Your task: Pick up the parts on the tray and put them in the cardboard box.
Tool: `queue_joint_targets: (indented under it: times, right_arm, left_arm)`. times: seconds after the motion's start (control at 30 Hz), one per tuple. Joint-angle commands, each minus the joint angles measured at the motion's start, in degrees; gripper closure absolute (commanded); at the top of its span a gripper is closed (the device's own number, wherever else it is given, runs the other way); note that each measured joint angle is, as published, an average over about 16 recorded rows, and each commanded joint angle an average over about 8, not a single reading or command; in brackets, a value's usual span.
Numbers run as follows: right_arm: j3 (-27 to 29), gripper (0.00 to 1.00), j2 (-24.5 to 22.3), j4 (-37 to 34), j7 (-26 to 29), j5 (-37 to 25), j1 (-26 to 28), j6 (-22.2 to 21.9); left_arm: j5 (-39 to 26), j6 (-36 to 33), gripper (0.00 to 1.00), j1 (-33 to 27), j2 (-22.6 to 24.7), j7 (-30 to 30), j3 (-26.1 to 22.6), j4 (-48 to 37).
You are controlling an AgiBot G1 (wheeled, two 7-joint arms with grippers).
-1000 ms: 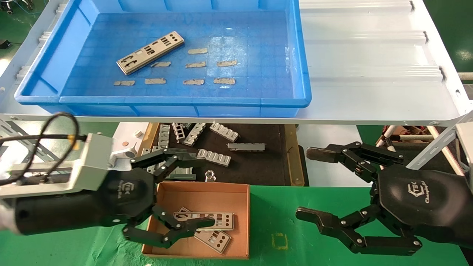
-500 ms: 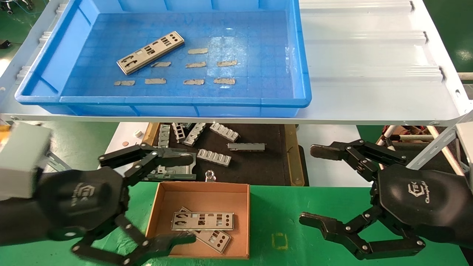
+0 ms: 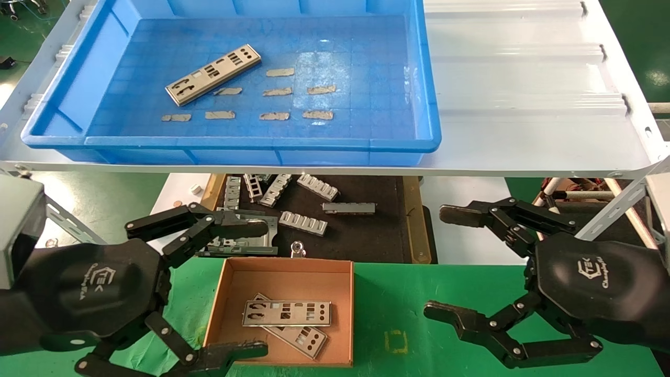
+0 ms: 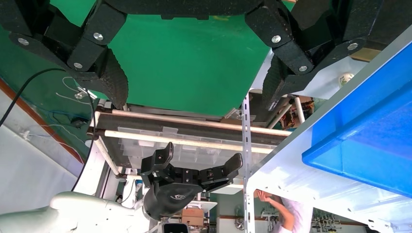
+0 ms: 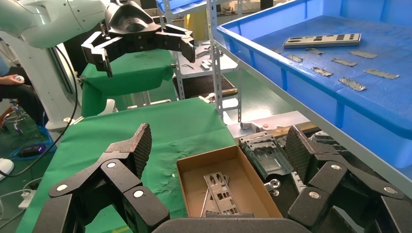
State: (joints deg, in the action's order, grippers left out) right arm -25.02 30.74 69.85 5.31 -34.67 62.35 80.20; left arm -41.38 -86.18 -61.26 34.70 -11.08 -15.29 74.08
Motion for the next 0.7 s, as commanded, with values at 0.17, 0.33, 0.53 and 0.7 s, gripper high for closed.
queue_joint_targets:
  times: [0.17, 0.33, 0.53, 0.7]
  right_arm:
    - [0.0, 0.0, 0.0, 0.0, 0.0, 0.0, 0.0, 0.0]
    - [0.0, 0.0, 0.0, 0.0, 0.0, 0.0, 0.0, 0.0]
    - [0.0, 0.0, 0.0, 0.0, 0.0, 0.0, 0.0, 0.0]
    - [0.0, 0.0, 0.0, 0.0, 0.0, 0.0, 0.0, 0.0]
  left_arm:
    - [-0.2, 0.2, 0.0, -0.1, 0.2, 0.2, -0.3, -0.2]
    - [-0.3, 0.3, 0.0, -0.2, 0.2, 0.2, -0.5, -0.4]
    - [-0.4, 0.4, 0.0, -0.2, 0.3, 0.3, -0.6, -0.4]
    - [-0.4, 0.5, 0.0, -0.3, 0.3, 0.3, -0.7, -0.5]
